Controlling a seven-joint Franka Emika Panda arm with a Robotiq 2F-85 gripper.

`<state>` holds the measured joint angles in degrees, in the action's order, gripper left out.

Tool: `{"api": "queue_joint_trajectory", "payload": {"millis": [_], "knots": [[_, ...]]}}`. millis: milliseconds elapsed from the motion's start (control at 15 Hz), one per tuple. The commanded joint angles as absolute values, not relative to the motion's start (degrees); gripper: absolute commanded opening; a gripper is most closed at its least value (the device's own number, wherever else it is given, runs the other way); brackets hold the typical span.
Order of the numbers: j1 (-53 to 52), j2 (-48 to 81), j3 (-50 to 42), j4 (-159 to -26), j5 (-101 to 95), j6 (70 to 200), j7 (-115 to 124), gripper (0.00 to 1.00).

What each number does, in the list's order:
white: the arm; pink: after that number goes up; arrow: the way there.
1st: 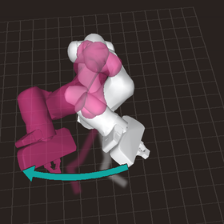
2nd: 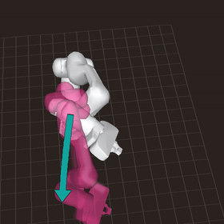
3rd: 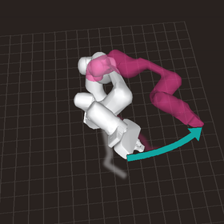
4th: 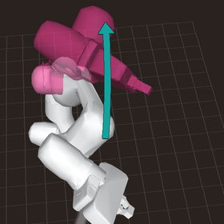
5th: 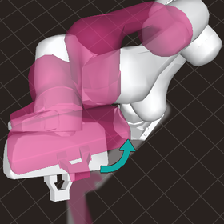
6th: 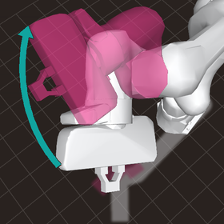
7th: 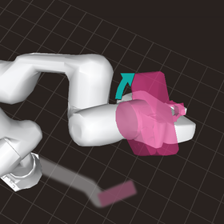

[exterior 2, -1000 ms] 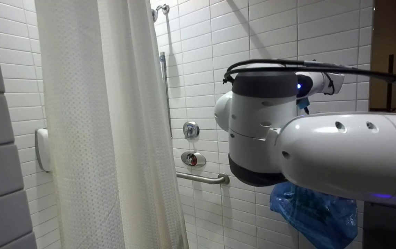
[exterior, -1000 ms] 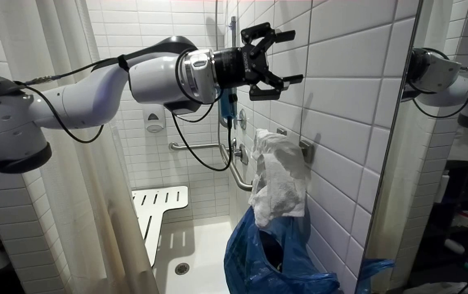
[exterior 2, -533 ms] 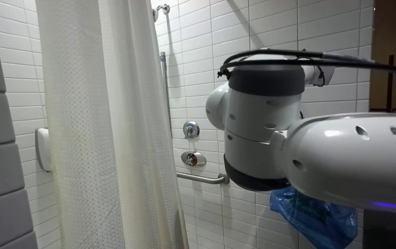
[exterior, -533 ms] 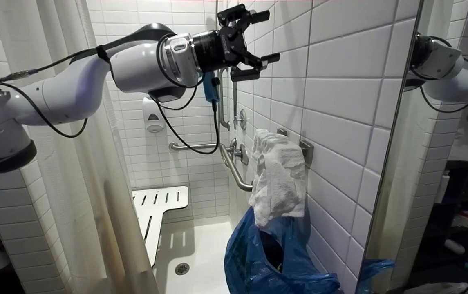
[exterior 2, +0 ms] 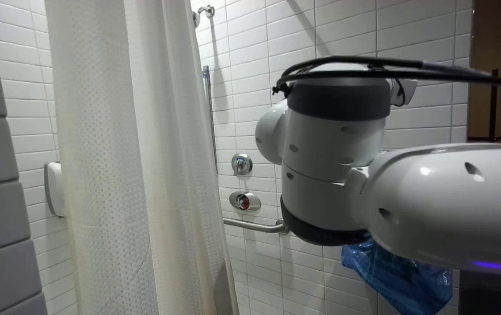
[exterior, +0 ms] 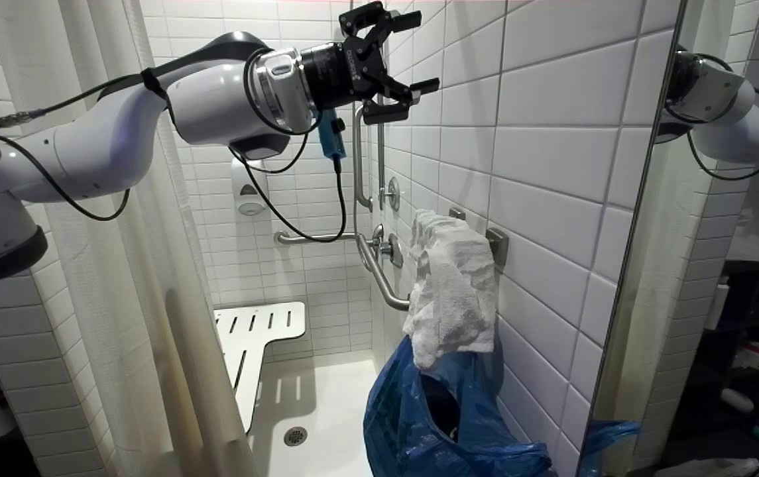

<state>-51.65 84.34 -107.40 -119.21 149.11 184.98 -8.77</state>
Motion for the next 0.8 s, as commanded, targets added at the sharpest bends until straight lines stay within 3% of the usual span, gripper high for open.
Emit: {"api": "queue_joint_trajectory", "payload": {"millis": [0, 733], "knots": [[-53.77, 84.34, -108.48, -119.59, 149.11, 184.09, -9.3, 1.0], [-56.03, 84.34, -108.35, -119.53, 149.11, 184.14, -9.49, 1.0]]}}
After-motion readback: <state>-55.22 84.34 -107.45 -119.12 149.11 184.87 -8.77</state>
